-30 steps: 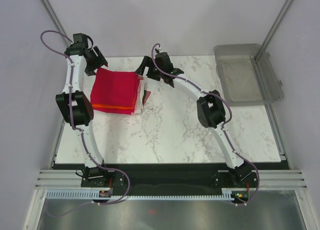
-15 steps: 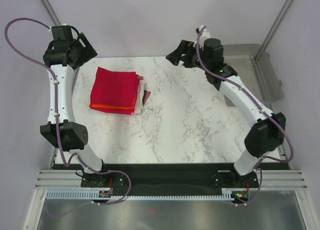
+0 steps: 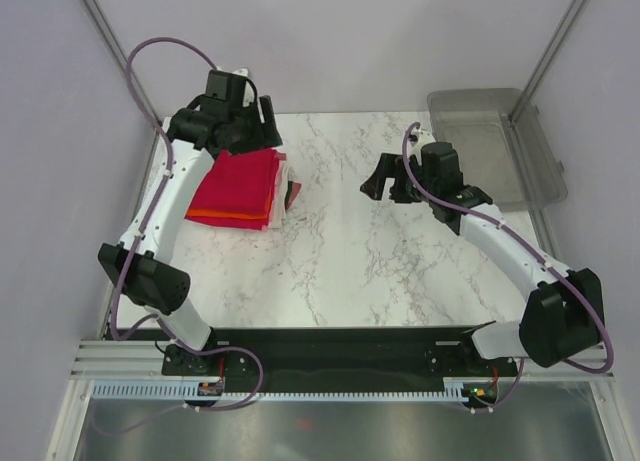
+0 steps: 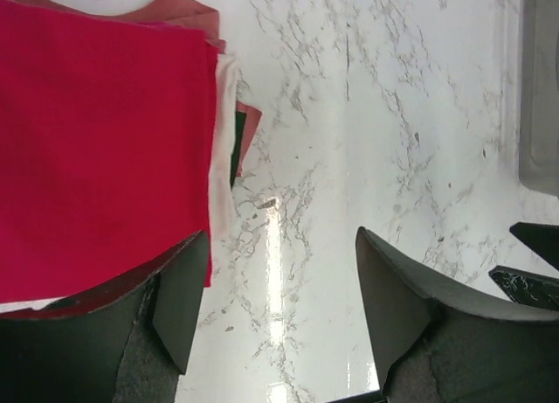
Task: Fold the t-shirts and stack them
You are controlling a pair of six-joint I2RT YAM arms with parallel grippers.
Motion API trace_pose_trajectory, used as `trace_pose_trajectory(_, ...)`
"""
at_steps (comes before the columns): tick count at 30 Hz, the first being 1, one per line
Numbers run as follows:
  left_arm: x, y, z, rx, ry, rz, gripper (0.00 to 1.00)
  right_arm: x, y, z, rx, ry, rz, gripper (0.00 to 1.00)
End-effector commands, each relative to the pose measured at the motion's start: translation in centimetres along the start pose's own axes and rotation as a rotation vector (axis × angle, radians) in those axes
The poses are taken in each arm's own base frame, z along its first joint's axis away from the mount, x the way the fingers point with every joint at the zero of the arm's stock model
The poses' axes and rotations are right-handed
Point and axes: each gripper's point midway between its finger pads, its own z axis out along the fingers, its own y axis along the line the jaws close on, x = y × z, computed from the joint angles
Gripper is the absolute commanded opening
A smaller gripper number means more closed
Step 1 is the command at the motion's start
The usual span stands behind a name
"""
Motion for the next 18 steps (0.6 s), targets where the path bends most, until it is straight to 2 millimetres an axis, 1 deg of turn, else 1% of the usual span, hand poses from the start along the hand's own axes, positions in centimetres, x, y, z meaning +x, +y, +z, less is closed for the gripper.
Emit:
trace_pose_trajectory(1, 2.2, -2.0, 2.4, 0.01, 0.061, 0.074, 0.74, -0.4, -0.2, -2.0, 0.014, -0.071, -0.034, 0.98)
trace_pose_trajectory(2, 2.7, -2.3, 3.1, 0.008, 0.078, 0.076, 0.72, 0.0, -0.4, -2.2, 0.02, -0.07, -0.031, 0.98)
trace_pose_trajectory(3, 3.8, -2.7, 4.5, 0.002, 0.113, 0.088, 0.72, 0.9, -1.1, -2.2, 0.037, -0.058, -0.026, 0.97)
trace_pose_trajectory(4, 4.4, -2.9, 5.3, -0.003, 0.131, 0.095, 0.71, 1.0, -1.1, -2.5, 0.037, -0.066, -0.028, 0.97)
trace_pose_trajectory(5, 4.8, -3.1, 6.0, -0.006, 0.144, 0.101, 0.68, 1.7, -1.9, -2.6, 0.065, -0.063, -0.018, 0.97)
trace_pose_trajectory(6, 5.5, -3.2, 6.9, -0.012, 0.163, 0.111, 0.68, 1.9, -2.2, -2.7, 0.075, -0.064, -0.015, 0.97)
trace_pose_trajectory(7, 6.6, -3.7, 8.1, -0.017, 0.191, 0.13, 0.66, 1.8, -2.1, -3.2, 0.078, -0.08, -0.017, 0.96)
trace_pose_trajectory(8, 7.3, -3.8, 9.0, -0.028, 0.207, 0.141, 0.65, 2.0, -2.4, -3.4, 0.089, -0.085, -0.017, 0.97)
trace_pose_trajectory(9, 7.9, -4.2, 9.5, -0.029, 0.217, 0.157, 0.65, 2.7, -3.1, -3.5, 0.109, -0.082, -0.012, 0.96)
trace_pose_trajectory(10, 8.9, -4.0, 10.9, -0.043, 0.241, 0.164, 0.65, 2.4, -3.3, -4.0, 0.125, -0.106, -0.015, 0.97)
trace_pose_trajectory(11, 9.5, -4.1, 11.5, -0.043, 0.254, 0.17, 0.64, 2.5, -3.5, -4.3, 0.132, -0.115, -0.015, 0.96)
trace_pose_trajectory(12, 10.1, -4.1, 12.1, -0.04, 0.267, 0.174, 0.64, 3.0, -3.8, -4.4, 0.139, -0.112, -0.014, 0.97)
trace_pose_trajectory(13, 11.0, -3.9, 13.5, -0.048, 0.29, 0.178, 0.63, 2.7, -3.7, -4.8, 0.14, -0.129, -0.017, 0.97)
trace_pose_trajectory(15, 12.1, -3.7, 14.9, -0.052, 0.321, 0.185, 0.63, 2.9, -3.7, -5.4, 0.138, -0.145, -0.017, 0.97)
trace_pose_trajectory(16, 12.9, -3.4, 16.1, -0.062, 0.341, 0.193, 0.61, 2.8, -3.7, -5.5, 0.138, -0.153, -0.013, 0.96)
trace_pose_trajectory(18, 13.7, -3.0, 17.2, -0.072, 0.364, 0.197, 0.59, 2.8, -3.6, -5.9, 0.134, -0.166, -0.013, 0.96)
